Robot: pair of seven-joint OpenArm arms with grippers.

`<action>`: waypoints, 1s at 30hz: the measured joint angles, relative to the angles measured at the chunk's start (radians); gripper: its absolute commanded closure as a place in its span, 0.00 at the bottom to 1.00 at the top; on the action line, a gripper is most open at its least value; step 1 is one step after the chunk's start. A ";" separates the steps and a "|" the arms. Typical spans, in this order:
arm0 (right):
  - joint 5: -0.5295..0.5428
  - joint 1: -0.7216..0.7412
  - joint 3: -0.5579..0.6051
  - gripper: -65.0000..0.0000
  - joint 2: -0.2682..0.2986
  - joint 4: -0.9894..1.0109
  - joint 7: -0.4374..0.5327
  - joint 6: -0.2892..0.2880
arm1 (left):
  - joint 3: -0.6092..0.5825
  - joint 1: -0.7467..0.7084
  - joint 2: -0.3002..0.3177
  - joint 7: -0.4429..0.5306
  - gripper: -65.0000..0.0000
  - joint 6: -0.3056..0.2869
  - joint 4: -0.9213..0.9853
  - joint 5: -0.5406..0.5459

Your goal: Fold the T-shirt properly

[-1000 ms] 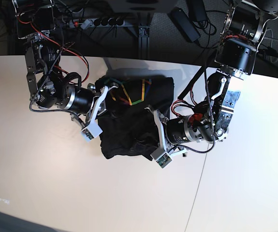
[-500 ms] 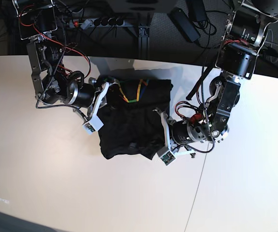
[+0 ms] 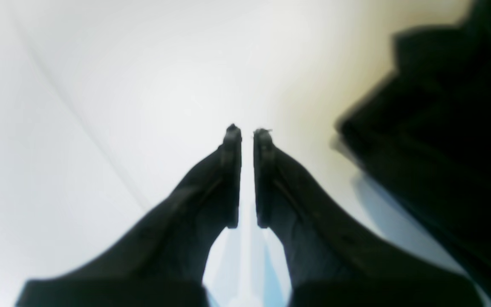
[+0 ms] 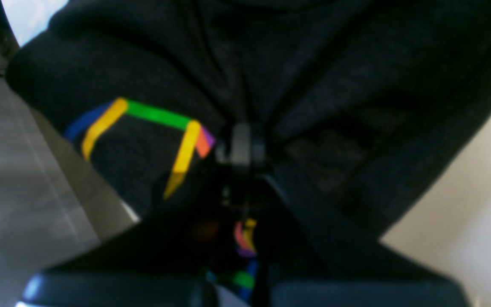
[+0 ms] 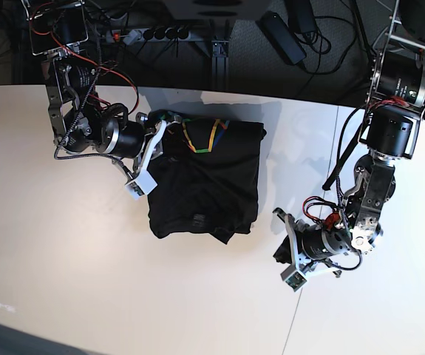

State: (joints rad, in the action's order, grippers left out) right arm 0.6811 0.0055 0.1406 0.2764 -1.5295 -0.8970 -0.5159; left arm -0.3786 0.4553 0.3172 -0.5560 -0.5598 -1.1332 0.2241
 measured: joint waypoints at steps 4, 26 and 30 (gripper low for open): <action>-0.012 -0.005 0.000 1.00 0.001 -0.015 0.029 0.000 | 0.042 -0.005 0.058 -0.114 0.97 0.046 -0.100 0.097; 0.090 -0.369 -0.570 1.00 0.174 -0.358 -0.095 0.000 | 0.772 -0.855 0.198 -0.366 0.98 -0.100 -0.786 0.496; 0.210 -0.535 -0.709 1.00 0.174 -0.360 -0.160 0.000 | 0.893 -1.031 0.198 -0.364 0.98 -0.107 -0.808 0.528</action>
State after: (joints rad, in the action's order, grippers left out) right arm 0.8909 -0.5297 -0.5686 0.4507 -1.8900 -1.0569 -0.5163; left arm 0.5148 -0.5755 0.5156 -0.9199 -0.6666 -1.9408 0.7521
